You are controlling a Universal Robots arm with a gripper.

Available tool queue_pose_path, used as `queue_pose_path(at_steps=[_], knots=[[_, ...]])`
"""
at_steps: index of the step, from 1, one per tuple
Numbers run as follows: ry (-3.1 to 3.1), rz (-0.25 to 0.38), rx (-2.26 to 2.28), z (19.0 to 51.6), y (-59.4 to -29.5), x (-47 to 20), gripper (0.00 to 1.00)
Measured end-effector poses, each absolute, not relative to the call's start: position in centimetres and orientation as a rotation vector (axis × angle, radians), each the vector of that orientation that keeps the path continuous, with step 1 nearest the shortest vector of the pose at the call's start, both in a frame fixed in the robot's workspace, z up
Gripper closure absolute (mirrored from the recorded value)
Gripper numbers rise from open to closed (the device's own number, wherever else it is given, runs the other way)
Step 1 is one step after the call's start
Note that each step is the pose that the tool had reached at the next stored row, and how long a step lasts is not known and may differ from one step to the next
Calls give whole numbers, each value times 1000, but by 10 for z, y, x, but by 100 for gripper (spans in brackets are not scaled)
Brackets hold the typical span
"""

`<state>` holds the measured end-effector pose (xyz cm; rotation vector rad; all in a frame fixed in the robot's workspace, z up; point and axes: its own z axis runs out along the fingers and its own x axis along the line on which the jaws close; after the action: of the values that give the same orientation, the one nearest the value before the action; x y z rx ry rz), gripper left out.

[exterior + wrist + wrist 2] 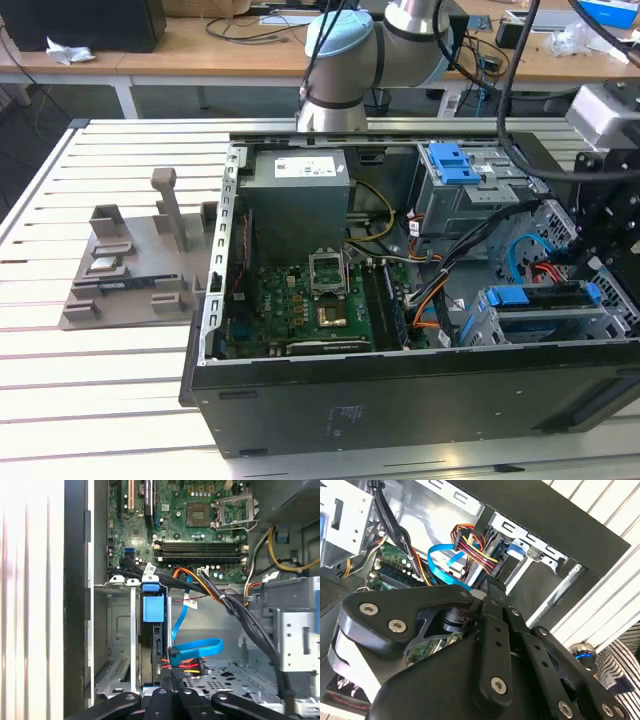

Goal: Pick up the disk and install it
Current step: 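Insert the first disk wire, then insert the second disk wire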

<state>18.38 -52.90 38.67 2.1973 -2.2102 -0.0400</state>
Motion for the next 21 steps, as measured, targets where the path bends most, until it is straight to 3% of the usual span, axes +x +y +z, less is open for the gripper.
queue_pose_path(at_steps=[21], knots=[[-2211, -41, 2198, 393, -529, 184, 89]])
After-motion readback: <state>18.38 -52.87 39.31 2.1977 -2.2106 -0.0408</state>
